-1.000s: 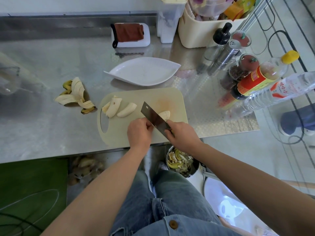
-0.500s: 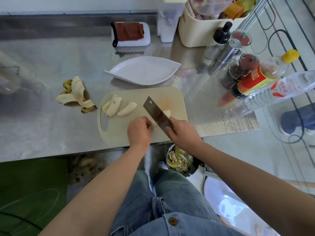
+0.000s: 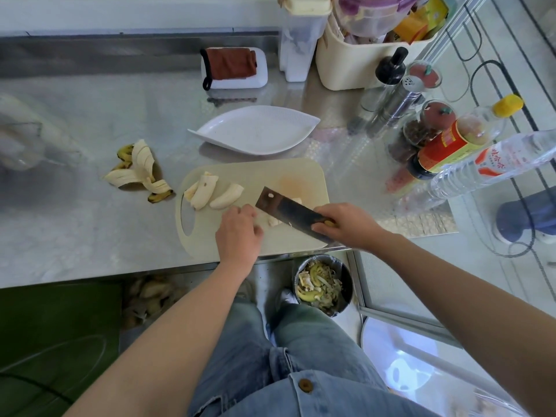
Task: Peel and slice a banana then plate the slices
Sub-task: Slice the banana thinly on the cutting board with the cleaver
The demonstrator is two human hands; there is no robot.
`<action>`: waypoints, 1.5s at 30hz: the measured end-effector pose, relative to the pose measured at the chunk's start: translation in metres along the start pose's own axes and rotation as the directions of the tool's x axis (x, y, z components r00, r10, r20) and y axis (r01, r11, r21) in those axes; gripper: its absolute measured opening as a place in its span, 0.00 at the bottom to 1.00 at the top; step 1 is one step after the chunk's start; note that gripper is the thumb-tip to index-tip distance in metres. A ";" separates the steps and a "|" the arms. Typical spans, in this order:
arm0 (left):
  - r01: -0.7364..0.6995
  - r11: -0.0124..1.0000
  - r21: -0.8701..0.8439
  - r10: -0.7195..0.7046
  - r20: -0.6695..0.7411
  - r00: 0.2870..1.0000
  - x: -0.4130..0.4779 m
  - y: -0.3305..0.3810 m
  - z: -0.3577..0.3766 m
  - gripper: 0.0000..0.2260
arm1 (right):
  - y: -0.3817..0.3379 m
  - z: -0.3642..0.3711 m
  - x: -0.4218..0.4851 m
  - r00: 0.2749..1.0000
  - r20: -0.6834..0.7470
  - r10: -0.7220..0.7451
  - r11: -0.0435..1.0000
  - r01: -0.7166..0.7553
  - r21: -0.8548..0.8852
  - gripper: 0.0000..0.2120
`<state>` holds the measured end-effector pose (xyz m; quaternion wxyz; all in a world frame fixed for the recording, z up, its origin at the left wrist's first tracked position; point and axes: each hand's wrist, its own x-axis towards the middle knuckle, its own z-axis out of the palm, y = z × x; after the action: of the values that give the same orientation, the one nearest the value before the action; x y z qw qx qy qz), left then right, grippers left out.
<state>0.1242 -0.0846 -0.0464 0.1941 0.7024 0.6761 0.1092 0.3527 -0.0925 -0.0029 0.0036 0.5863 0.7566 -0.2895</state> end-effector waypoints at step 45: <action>-0.005 0.983 0.183 -0.019 0.130 0.991 0.020 0.005 -0.018 0.12 | 0.010 -0.021 0.049 0.989 -0.134 0.068 0.985 -0.088 -0.150 0.13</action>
<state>0.1221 -0.0624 -0.0300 0.1731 0.7206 0.6714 -0.0003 0.3532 -0.0384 -0.0070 0.0120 0.6309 0.7519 -0.1908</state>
